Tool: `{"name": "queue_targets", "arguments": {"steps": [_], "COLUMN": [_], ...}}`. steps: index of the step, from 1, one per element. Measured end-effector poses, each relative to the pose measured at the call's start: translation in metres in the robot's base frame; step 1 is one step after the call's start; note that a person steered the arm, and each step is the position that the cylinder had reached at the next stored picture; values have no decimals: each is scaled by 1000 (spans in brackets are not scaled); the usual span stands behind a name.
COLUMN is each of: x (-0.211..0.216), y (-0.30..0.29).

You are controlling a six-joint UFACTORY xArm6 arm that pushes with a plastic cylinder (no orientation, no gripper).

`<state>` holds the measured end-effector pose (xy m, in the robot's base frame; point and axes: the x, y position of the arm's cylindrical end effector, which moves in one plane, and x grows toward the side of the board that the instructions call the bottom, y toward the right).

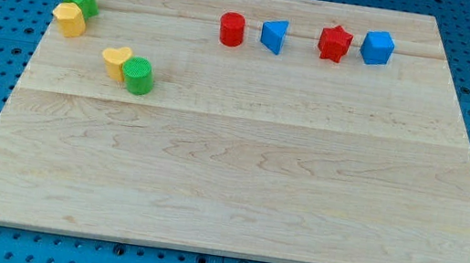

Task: Move the yellow hexagon with a green star above the yellow heart

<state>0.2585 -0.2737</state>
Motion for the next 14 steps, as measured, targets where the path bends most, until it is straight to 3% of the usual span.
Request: {"name": "queue_targets", "arguments": {"steps": [2,3,5,8,10,11,12,14], "x": [27,25,65,87,77,42,28,-4], "y": [16,-30,16,-11,59,-22,-31,49]}}
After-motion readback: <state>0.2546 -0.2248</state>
